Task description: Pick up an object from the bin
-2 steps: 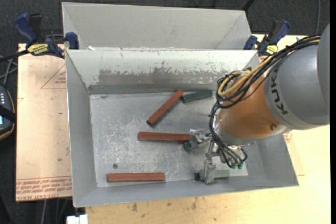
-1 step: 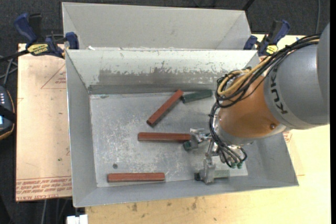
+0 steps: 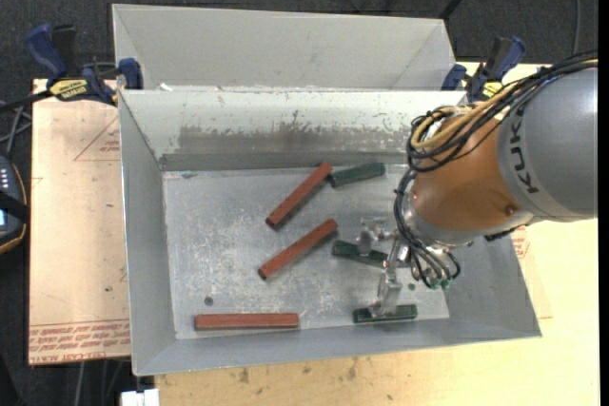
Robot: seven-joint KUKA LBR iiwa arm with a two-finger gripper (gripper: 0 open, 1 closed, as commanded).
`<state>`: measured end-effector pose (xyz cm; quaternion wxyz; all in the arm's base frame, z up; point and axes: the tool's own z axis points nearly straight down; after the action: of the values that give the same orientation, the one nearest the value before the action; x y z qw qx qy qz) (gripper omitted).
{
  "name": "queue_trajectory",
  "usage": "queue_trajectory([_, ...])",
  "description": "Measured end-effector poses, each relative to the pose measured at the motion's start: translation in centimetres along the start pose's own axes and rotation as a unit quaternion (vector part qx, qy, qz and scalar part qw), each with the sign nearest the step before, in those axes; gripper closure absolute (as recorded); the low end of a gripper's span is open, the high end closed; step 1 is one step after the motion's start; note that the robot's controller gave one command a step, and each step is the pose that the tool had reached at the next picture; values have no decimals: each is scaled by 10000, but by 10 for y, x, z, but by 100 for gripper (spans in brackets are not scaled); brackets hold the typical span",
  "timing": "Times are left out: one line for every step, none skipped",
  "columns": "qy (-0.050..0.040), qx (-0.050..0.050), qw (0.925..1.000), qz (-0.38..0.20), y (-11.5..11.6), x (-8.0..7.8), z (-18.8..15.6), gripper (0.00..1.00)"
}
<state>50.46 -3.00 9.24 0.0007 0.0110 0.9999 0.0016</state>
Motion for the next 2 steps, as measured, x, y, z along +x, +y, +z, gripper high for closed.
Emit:
queue_trajectory([5,26,10000,19,11,-49,-13,0])
queue_trajectory([-24,6,9961,-883,54,-59,20,100])
